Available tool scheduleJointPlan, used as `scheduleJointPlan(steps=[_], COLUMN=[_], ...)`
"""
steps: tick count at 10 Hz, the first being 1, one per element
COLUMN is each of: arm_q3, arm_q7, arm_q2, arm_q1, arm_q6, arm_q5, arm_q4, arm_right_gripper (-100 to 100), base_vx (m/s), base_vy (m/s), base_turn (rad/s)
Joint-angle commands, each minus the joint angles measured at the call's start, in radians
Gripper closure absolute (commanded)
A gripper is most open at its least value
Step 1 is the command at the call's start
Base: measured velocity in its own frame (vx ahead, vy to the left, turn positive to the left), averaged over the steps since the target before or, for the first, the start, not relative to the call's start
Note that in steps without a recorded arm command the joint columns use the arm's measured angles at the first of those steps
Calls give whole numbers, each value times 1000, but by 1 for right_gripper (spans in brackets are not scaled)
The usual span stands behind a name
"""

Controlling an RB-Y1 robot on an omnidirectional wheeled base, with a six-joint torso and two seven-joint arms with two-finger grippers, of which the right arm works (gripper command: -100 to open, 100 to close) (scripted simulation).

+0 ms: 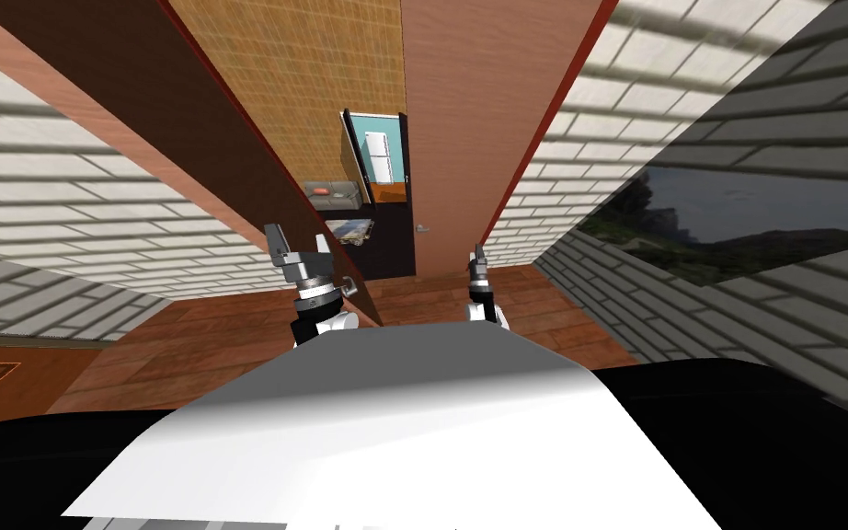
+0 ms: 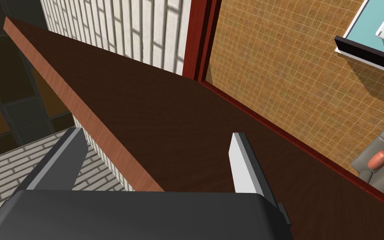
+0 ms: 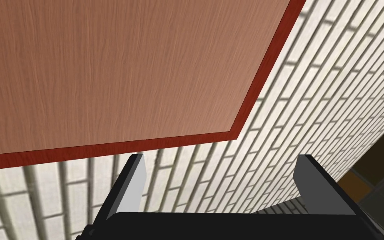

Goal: Pull the door open

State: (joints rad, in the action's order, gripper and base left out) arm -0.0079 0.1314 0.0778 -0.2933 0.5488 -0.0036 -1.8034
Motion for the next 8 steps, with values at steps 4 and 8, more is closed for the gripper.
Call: scheduleJointPlan(steps=[4,8], arm_q3=[5,9], arm_q7=[15,27], arm_q2=[0,-2], arm_q1=[50,93], arm_q6=[33,59], arm_q5=[-34,-64], arm_q4=[139,259], arm_right_gripper=[-100,-100], base_vx=[98,103], base_vy=[-5,-2], base_turn=[40,47])
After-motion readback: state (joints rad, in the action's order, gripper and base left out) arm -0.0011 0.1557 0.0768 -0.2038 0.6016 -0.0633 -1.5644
